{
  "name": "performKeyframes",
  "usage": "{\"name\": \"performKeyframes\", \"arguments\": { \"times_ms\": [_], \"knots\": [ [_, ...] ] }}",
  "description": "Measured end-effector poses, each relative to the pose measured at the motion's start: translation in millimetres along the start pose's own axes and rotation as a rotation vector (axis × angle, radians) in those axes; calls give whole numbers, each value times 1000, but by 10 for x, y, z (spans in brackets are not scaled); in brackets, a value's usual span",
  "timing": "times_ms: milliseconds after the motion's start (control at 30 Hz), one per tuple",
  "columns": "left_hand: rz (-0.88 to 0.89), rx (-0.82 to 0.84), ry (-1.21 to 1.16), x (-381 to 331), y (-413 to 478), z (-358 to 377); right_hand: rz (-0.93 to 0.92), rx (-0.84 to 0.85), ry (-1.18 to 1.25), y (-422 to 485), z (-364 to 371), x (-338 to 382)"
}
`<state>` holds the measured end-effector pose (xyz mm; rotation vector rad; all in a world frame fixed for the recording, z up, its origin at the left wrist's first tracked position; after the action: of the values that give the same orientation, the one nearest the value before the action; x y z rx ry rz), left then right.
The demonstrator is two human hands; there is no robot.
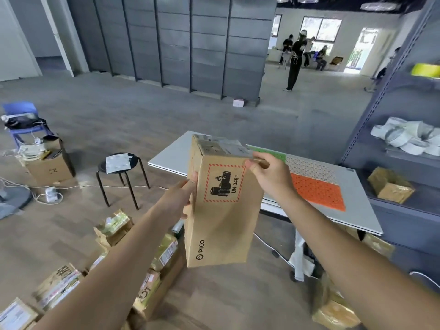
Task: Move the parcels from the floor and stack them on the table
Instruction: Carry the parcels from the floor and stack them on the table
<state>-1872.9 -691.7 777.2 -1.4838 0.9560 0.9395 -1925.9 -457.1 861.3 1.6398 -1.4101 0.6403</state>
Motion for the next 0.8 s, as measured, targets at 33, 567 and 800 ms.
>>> {"name": "performKeyframes", "arguments": {
  "times_ms": [33,567,800],
  "knots": [
    [22,33,1,-28,97,20,12,10,27,84,24,-32],
    [287,40,161,-1393,2465,1209,348,-202,537,2277,-271,-1667],
    [382,35,327,-1822,3707,2216,440,-170,756,3087,-390,-2795]
  ]
}}
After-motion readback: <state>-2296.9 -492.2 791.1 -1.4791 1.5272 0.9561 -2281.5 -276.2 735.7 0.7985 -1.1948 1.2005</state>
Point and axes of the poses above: each hand's wrist, its own y-axis towards the middle knuckle, its own z-axis out of the palm, x = y × z, the point moved 7 cm from there along y, towards the middle knuckle
